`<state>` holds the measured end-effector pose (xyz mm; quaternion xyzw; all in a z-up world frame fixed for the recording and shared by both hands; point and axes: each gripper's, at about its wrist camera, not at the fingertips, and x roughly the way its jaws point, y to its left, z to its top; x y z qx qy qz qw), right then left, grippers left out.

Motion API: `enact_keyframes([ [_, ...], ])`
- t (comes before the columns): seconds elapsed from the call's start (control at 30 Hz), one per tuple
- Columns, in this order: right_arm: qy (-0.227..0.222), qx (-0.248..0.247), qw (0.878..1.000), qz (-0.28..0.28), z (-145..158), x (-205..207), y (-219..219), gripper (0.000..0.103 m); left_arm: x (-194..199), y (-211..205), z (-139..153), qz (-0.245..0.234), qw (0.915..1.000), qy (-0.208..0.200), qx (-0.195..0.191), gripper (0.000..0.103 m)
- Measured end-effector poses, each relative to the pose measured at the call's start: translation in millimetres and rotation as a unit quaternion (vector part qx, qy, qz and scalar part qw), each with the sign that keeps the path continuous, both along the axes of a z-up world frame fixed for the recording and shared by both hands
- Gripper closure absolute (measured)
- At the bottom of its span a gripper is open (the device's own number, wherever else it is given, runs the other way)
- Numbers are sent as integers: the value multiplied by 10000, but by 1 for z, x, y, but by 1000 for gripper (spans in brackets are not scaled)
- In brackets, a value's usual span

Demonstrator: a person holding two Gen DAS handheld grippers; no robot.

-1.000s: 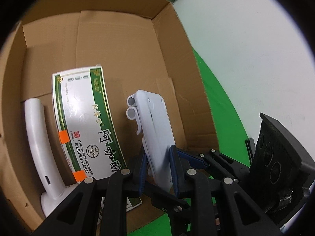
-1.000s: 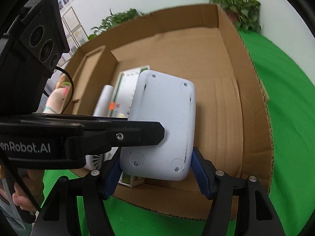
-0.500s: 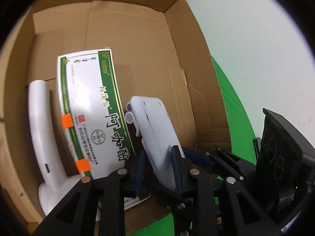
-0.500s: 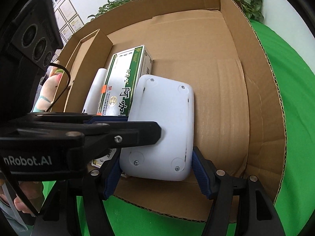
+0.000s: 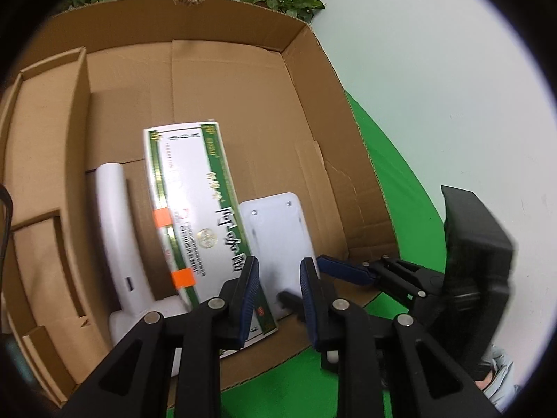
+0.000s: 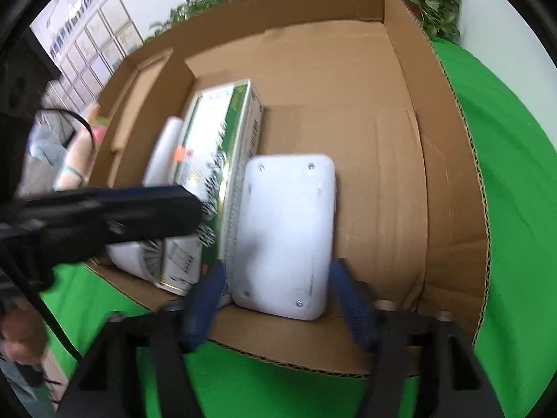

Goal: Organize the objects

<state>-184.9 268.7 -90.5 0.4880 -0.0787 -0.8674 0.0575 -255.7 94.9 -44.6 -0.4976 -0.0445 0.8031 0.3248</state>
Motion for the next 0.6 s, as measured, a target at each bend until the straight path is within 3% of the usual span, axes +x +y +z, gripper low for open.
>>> enact_keyframes([
  [0.1,53,107,9999,-44,0,4,1,63,1,-3,2,108,9997,236,46,81],
  [0.23,148,152,9997,-81,4,7,2,63,29,-24,20,579,9920,1118,-2,81],
  [0.3,603,284,9969,-417,20,23,6,52,54,-49,38,1099,9767,1837,-145,77],
  [0.33,905,329,9938,-556,30,31,5,27,67,-58,44,1325,9672,2154,-230,68],
  [0.37,1282,342,9890,-656,41,44,3,0,84,-70,48,1656,9516,2559,-394,45],
  [0.43,2217,450,9709,-788,60,80,-9,0,107,-88,50,2225,9252,3027,-545,9],
  [0.47,2469,514,9647,-757,63,91,-18,0,120,-95,46,2519,9088,3281,-541,7],
  [0.5,2627,564,9612,-622,62,99,-31,0,133,-104,44,2688,8987,3413,-594,7],
  [0.57,2695,638,9596,-489,53,106,-48,0,136,-111,31,2902,8955,3269,-833,6],
  [0.6,2701,747,9588,-471,46,107,-57,0,132,-112,21,2979,8988,3093,-883,6],
])
